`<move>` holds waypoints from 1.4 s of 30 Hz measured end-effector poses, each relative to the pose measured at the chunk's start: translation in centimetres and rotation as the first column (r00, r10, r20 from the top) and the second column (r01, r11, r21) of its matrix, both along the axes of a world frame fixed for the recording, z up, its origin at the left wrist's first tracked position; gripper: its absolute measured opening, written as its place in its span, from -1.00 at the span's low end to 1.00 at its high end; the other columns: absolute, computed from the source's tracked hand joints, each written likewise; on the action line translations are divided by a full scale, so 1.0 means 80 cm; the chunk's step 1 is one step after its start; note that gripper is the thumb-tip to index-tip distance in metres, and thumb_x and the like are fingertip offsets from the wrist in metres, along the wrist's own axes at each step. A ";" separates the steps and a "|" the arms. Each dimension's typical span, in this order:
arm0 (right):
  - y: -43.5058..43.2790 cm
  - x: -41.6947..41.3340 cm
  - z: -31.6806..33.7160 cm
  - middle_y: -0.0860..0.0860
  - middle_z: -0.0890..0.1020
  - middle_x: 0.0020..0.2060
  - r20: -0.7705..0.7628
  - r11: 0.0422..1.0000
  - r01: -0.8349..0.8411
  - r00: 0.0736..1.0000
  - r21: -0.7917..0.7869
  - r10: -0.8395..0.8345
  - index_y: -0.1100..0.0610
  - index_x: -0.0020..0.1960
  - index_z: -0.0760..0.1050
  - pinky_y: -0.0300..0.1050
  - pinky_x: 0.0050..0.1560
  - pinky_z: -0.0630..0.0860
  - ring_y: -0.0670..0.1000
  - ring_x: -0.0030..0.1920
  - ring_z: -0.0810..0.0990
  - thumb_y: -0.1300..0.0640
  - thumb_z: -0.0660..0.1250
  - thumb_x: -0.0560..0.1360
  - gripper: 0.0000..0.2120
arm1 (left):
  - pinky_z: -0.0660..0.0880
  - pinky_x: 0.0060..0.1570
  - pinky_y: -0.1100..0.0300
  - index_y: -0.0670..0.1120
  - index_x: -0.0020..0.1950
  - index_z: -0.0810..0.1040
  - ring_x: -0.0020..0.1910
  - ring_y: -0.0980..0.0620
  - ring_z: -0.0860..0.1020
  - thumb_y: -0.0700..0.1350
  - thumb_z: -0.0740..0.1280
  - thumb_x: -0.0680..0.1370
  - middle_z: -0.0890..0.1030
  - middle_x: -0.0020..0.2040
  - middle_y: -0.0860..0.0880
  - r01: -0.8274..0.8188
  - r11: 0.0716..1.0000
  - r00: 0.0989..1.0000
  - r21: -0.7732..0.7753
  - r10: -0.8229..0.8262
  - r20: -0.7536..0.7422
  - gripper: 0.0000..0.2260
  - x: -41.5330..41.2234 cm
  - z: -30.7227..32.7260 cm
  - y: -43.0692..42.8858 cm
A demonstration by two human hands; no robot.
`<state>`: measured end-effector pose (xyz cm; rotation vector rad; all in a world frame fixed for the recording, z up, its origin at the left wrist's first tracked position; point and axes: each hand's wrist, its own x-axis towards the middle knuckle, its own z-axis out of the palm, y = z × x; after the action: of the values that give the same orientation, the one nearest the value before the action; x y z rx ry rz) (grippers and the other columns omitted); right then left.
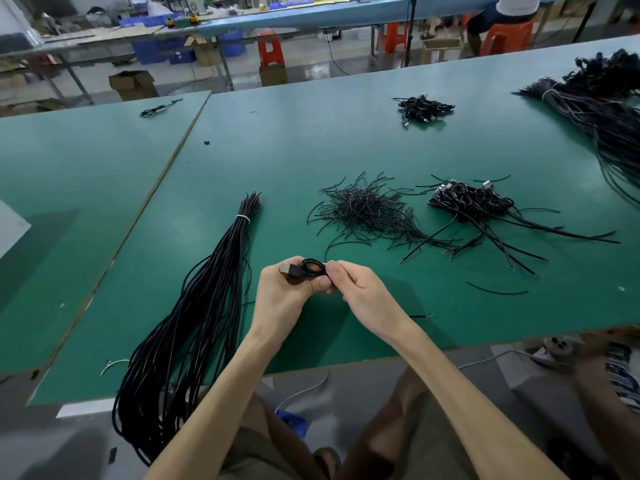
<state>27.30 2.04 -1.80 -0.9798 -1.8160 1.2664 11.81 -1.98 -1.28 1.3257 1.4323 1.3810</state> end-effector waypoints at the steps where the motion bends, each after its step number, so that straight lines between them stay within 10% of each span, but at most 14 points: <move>1: 0.001 0.000 0.000 -0.24 0.46 -0.43 -0.009 1.000 0.011 1.000 -0.005 -0.011 0.06 -0.23 0.46 -0.29 -0.28 0.30 -0.19 -0.37 0.35 -0.03 0.14 0.73 -0.61 | 0.56 -0.05 0.27 -0.14 -0.12 0.72 -0.16 0.04 0.69 -0.26 0.55 0.47 0.74 -0.20 -0.07 -0.025 1.000 0.999 -0.003 0.025 0.030 -0.95 0.004 -0.001 -0.001; 7: 0.001 0.001 0.001 -0.23 0.37 -0.43 -0.083 0.998 0.066 0.994 -0.006 -0.066 0.01 -0.27 0.32 -0.28 -0.26 0.29 -0.18 -0.36 0.30 0.04 0.15 0.74 -0.61 | 0.55 -0.14 0.32 -0.09 -0.07 0.74 -0.19 0.09 0.69 -0.18 0.59 0.44 0.75 -0.16 -0.06 -0.131 0.991 0.977 -0.022 0.133 0.167 -0.89 0.022 -0.001 -0.003; 18: 0.001 0.004 0.003 -0.26 0.47 -0.45 -0.065 0.998 0.067 0.996 -0.016 -0.068 0.10 -0.21 0.41 -0.32 -0.26 0.31 -0.21 -0.39 0.40 0.04 0.13 0.74 -0.63 | 0.50 0.00 0.44 0.18 -0.07 0.65 -0.10 0.23 0.66 -0.22 0.47 0.56 0.71 -0.14 0.26 -0.175 0.979 0.939 0.101 0.197 -0.281 -0.75 0.026 -0.001 -0.013; 24: 0.001 0.004 0.003 0.03 0.37 -0.32 -0.067 0.998 0.048 0.996 -0.046 -0.052 0.10 -0.22 0.40 -0.16 -0.24 0.25 -0.12 -0.36 0.27 -0.01 0.12 0.74 -0.61 | 0.58 0.07 0.05 -0.05 0.11 0.70 -0.04 0.10 0.63 -0.17 0.46 0.57 0.67 0.02 0.13 -0.143 0.938 0.780 0.316 0.303 -0.547 -0.86 0.017 -0.011 -0.027; 31: 0.002 0.002 0.005 -0.03 0.38 -0.35 -0.096 0.993 0.061 0.993 -0.104 -0.071 0.10 -0.23 0.39 -0.11 -0.25 0.27 -0.07 -0.33 0.30 -0.01 0.13 0.74 -0.61 | 0.52 -0.04 0.05 -0.09 0.12 0.67 -0.08 -0.05 0.59 -0.20 0.45 0.59 0.65 0.03 0.00 0.042 0.830 0.470 0.556 0.474 -0.744 -0.88 0.013 -0.012 -0.026; 42: 0.003 0.001 0.006 -0.10 0.33 -0.40 -0.106 0.992 0.065 0.991 -0.112 -0.077 0.08 -0.28 0.35 -0.08 -0.26 0.23 -0.07 -0.34 0.27 -0.02 0.13 0.74 -0.58 | 0.52 -0.09 0.05 -0.09 0.04 0.69 -0.14 -0.01 0.63 -0.13 0.42 0.63 0.68 -0.01 0.04 0.085 0.766 0.438 0.638 0.546 -0.714 -0.94 0.008 -0.008 -0.010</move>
<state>27.38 2.28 -1.36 -1.0037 -1.6289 1.3593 12.42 -2.77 -1.92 2.6490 1.9898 1.4382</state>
